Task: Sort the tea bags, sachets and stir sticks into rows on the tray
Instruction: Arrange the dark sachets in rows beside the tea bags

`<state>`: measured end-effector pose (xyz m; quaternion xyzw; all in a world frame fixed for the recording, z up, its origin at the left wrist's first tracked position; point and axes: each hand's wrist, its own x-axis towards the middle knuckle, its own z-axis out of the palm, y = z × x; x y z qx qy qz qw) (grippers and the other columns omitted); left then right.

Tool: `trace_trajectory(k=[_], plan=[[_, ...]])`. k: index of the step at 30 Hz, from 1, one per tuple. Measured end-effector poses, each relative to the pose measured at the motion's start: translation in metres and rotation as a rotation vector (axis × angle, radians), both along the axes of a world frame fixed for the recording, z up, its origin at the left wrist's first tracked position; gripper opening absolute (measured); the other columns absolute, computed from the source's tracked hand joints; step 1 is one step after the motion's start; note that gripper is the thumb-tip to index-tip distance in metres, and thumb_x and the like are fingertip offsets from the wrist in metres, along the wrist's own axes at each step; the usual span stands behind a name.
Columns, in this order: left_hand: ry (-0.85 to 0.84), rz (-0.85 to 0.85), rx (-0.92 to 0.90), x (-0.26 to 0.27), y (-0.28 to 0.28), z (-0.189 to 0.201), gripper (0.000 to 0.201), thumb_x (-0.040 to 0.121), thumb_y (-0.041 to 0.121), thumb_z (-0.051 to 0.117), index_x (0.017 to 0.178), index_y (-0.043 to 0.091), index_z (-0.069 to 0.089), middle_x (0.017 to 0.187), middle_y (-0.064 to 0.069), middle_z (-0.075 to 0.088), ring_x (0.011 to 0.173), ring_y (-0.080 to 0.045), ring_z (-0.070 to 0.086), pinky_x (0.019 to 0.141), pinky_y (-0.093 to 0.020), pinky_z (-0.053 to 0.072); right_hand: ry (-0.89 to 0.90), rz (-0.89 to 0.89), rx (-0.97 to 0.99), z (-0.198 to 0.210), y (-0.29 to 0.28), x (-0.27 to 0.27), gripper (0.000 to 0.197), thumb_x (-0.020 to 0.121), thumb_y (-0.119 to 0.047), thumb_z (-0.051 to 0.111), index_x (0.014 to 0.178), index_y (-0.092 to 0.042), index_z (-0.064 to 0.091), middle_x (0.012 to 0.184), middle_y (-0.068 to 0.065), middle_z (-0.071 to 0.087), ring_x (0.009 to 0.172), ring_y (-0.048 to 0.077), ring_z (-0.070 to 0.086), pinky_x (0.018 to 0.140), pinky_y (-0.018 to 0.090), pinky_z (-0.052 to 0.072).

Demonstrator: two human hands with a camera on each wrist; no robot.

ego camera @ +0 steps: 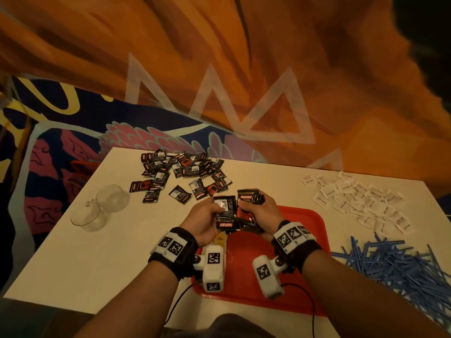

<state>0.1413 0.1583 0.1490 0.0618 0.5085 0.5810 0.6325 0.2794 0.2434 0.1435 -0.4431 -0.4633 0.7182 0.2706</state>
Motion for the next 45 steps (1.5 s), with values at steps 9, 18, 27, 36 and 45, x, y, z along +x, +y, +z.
trace_trajectory(k=[9,18,27,36,45], plan=[[0.148,0.007,-0.012,0.0,0.0,-0.007,0.023,0.097,-0.008,0.05,0.116,0.005,0.054,0.105,-0.02,0.068,0.086,-0.028,0.07,0.069,-0.038,0.06,-0.042,-0.032,0.041,0.005,0.01,0.016,0.033,0.083,0.012,0.063,0.097,-0.017,0.07,0.098,0.016,0.065,0.079,0.027,0.064,0.054,0.035,0.055],[0.112,-0.038,0.033,0.005,0.003,-0.007,0.005,0.097,0.003,0.056,0.099,0.007,0.058,0.091,-0.016,0.071,0.082,-0.03,0.069,0.081,-0.046,0.056,-0.112,0.194,0.125,0.009,0.003,0.006,0.016,0.084,-0.004,0.073,0.099,-0.009,0.068,0.084,0.011,0.07,0.067,0.023,0.068,0.049,0.029,0.053],[-0.02,-0.005,-0.067,-0.004,0.002,-0.008,0.038,0.095,-0.01,0.039,0.132,-0.002,0.046,0.131,-0.039,0.053,0.096,-0.049,0.064,0.092,-0.06,0.052,-0.258,0.035,0.797,0.013,0.008,0.009,0.029,0.078,-0.003,0.077,0.082,-0.03,0.067,0.098,-0.005,0.063,0.094,0.009,0.059,0.085,0.011,0.043],[-0.01,0.034,-0.098,-0.004,0.0,-0.004,0.042,0.097,-0.005,0.036,0.137,-0.009,0.045,0.129,-0.034,0.056,0.102,-0.044,0.061,0.076,-0.05,0.059,-0.251,0.265,1.089,0.003,0.009,0.013,0.042,0.067,0.018,0.067,0.079,-0.021,0.077,0.109,-0.009,0.056,0.103,0.013,0.056,0.087,0.026,0.05],[-0.111,0.046,-0.04,-0.006,0.001,-0.004,0.037,0.099,0.017,0.041,0.126,-0.003,0.058,0.125,-0.029,0.063,0.108,-0.04,0.061,0.105,-0.058,0.043,-0.395,0.452,0.959,-0.003,0.007,0.017,0.041,0.081,0.008,0.062,0.089,-0.029,0.077,0.105,-0.01,0.056,0.1,0.01,0.053,0.089,0.02,0.044]])
